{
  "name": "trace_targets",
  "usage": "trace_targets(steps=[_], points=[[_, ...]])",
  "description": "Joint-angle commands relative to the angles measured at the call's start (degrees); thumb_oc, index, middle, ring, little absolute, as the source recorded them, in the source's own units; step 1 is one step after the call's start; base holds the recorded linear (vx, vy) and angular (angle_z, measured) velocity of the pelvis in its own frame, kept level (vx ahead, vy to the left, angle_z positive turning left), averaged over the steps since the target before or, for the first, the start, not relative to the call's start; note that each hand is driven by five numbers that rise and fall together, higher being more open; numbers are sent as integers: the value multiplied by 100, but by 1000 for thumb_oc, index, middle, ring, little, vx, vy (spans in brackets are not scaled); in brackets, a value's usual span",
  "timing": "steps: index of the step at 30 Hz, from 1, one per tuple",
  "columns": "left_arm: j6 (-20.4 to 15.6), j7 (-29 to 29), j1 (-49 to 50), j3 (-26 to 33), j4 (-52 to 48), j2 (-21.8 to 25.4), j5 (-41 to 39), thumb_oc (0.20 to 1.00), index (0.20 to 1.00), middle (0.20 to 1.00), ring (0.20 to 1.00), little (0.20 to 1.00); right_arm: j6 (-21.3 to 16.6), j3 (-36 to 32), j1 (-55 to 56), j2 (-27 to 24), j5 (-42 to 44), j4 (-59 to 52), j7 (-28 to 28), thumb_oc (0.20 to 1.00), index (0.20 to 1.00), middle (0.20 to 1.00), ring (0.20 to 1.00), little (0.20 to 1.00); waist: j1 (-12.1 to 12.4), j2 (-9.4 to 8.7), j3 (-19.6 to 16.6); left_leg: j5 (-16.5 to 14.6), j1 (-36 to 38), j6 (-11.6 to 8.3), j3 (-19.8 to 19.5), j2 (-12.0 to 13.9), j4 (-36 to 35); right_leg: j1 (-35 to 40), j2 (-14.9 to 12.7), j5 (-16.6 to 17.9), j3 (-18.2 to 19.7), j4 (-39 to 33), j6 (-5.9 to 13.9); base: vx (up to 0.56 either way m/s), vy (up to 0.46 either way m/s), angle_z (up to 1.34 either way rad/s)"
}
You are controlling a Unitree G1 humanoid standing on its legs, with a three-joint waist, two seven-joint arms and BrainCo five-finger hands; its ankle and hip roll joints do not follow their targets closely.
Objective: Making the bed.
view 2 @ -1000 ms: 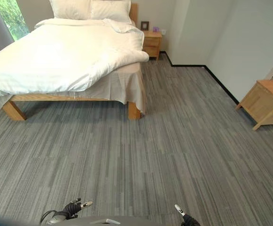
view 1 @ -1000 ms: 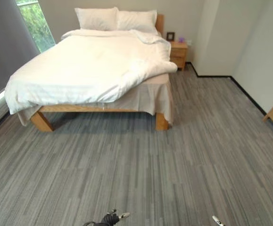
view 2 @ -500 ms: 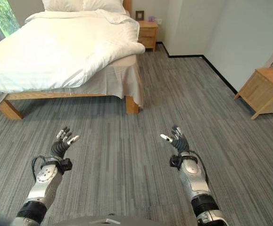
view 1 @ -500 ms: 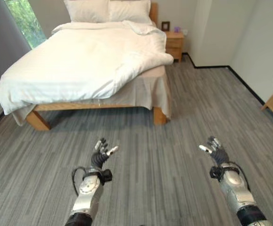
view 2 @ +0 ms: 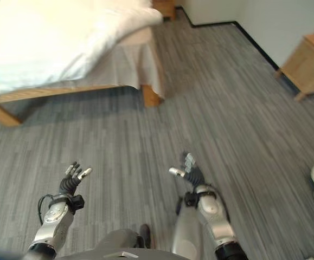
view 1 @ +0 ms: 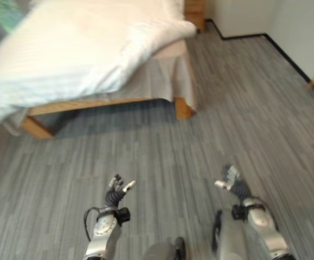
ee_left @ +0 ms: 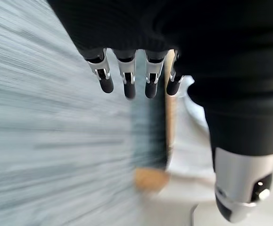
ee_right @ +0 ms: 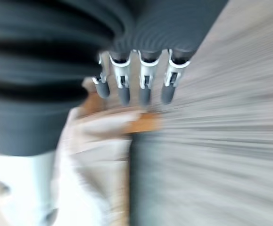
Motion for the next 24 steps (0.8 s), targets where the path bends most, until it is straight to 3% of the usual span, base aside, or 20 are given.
trace_targets(steps=[1, 3, 4, 5, 6, 7, 9, 12, 13, 14, 16, 17, 19, 20, 21, 22, 23, 24], points=[[-283, -3, -393, -59, -95, 245, 294, 1000, 1000, 1000, 1000, 1000, -290, -158, -763, -217, 94, 36, -8, 1000, 1000, 1000, 1000, 1000, -24, -72, -422, 642, 2107, -726, -191, 771, -1671, 1132, 332, 1726, -248, -1882, 145, 684, -314, 61], [-302, -1, -424, -112, -130, 190, 255, 1000, 1000, 1000, 1000, 1000, -325, -168, -684, -165, 386, 94, 63, 1000, 1000, 1000, 1000, 1000, -116, -45, -532, 916, 2268, -846, -343, 940, -1550, 1389, 398, 1924, -303, -1865, 99, 839, -440, 65], [-291, 48, -356, -167, -213, 50, 106, 1000, 1000, 1000, 1000, 1000, -410, -27, -831, -43, 1114, 460, 101, 1000, 1000, 1000, 1000, 1000, -116, 22, -617, 2171, 1991, -1161, -409, 1243, -26, 1747, 653, 1784, -442, -1564, -279, 956, -612, 67], [-266, 44, -356, -175, -245, -4, -52, 1000, 1000, 1000, 1000, 1000, -403, 28, -925, -35, 1302, 450, 154, 1000, 1000, 1000, 1000, 1000, -46, -40, -608, 2743, 1565, -1205, -359, 1338, 904, 2029, 713, 1583, -541, -1501, -487, 941, -708, 80], [-236, 21, -362, -198, -299, -1, -161, 1000, 1000, 1000, 1000, 1000, -409, 76, -988, -73, 1378, 381, 100, 1000, 1000, 1000, 1000, 1000, -4, -173, -563, 3019, 1090, -1201, -188, 1437, 1780, 2317, 732, 1482, -639, -1575, -658, 567, -582, 44], [-253, -17, -386, -211, -309, -7, -217, 1000, 1000, 1000, 1000, 1000, -429, 94, -1026, -109, 1340, 374, 116, 1000, 1000, 1000, 1000, 1000, 111, -293, -488, 3054, 775, -1128, 41, 1520, 2499, 2620, 794, 1348, -688, -1665, -822, 564, -563, 32], [-250, -124, -374, -288, -464, -1, -318, 1000, 1000, 1000, 1000, 1000, -377, 101, -1142, -279, 1126, 396, 54, 1000, 1000, 1000, 1000, 1000, 490, -450, -318, 2653, 104, -1051, 264, 1359, 3195, 3104, 881, 1085, -663, -1828, -881, 558, -430, -41], [-246, -228, -252, -269, -438, -44, -477, 1000, 1000, 1000, 1000, 1000, -324, 61, -1360, -397, 1085, 549, -37, 1000, 1000, 1000, 1000, 1000, 952, -496, -250, 2370, -889, -1052, 817, 1469, 2961, 3599, 924, 785, -619, -1882, -873, 554, -221, -50], [-248, -265, -187, -217, -395, -72, -498, 1000, 1000, 1000, 1000, 1000, -342, 11, -1320, -430, 1106, 447, -32, 1000, 1000, 1000, 1000, 1000, 1007, -441, -273, 2447, -1011, -1040, 956, 1479, 2162, 3691, 985, 676, -587, -1882, -855, 506, -45, -25], [-254, -298, -136, -210, -361, -86, -521, 1000, 1000, 1000, 1000, 1000, -366, -23, -1256, -449, 1074, 344, -8, 1000, 1000, 1000, 1000, 1000, 1050, -412, -296, 2438, -1086, -1017, 932, 1417, 1820, 3801, 1015, 610, -570, -1882, -844, 601, -5, -36], [-263, -251, -27, -139, -206, -150, -438, 1000, 1000, 1000, 1000, 1000, -424, -58, -1145, -467, 930, 158, 23, 1000, 1000, 1000, 1000, 1000, 1160, -225, -463, 2594, -1077, -909, 803, 848, -287, 4074, 1167, 311, -560, -1882, -722, 793, 42, -16], [-250, -195, 61, -108, -177, -187, -377, 1000, 1000, 1000, 1000, 1000, -423, -23, -1236, -432, 795, 246, 21, 1000, 1000, 1000, 1000, 1000, 1221, -158, -609, 2606, -999, -791, 950, 579, -1045, 4421, 1257, 198, -595, -1882, -648, 854, -1, 21], [-225, -220, 155, -43, -303, -158, -268, 1000, 1000, 1000, 1000, 1000, -382, -31, -1375, -358, 791, 327, 27, 1000, 1000, 1000, 1000, 1000, 1166, -217, -741, 2531, -784, -727, 1616, 458, -1045, 4629, 1281, 203, -616, -1882, -591, 569, -25, 9], [-220, -223, 171, -29, -318, -146, -268, 1000, 1000, 1000, 1000, 1000, -381, -20, -1379, -346, 791, 328, 28, 1000, 1000, 1000, 1000, 1000, 1200, -211, -710, 2573, -769, -677, 1715, 498, -1034, 4630, 1288, 239, -599, -1882, -601, 580, 93, 6], [-251, -202, 292, 129, -553, -17, -180, 1000, 1000, 1000, 1000, 1000, -378, 151, -1454, -165, 575, 301, 174, 1000, 1000, 1000, 1000, 1000, 1463, -371, -864, 2188, -455, -228, 1621, 211, -1111, 4342, 925, 763, -663, -535, -268, 520, 170, -11], [-220, -197, 260, 132, -545, 14, -135, 1000, 1000, 1000, 1000, 1000, -380, 208, -1482, -159, 407, 242, 128, 1000, 1000, 1000, 1000, 1000, 1448, -381, -853, 1916, -302, -53, 1721, 151, -1081, 4024, 643, 1445, -672, 532, 117, 671, 220, -39], [-215, -143, 193, 117, -554, 44, -124, 1000, 1000, 1000, 1000, 1000, -333, 198, -1489, -142, 403, 208, 91, 1000, 1000, 1000, 1000, 1000, 1351, -300, -788, 1806, -90, 50, 1594, 185, -1108, 3539, 552, 1723, -491, 1451, 255, 276, 128, -68], [-215, -143, 193, 117, -554, 44, -124, 1000, 1000, 1000, 1000, 1000, -333, 198, -1489, -142, 403, 208, 91, 1000, 1000, 1000, 1000, 1000, 1351, -302, -789, 1805, -92, 50, 1595, 184, -1107, 3536, 551, 1721, -490, 1454, 255, 366, 80, -26]])
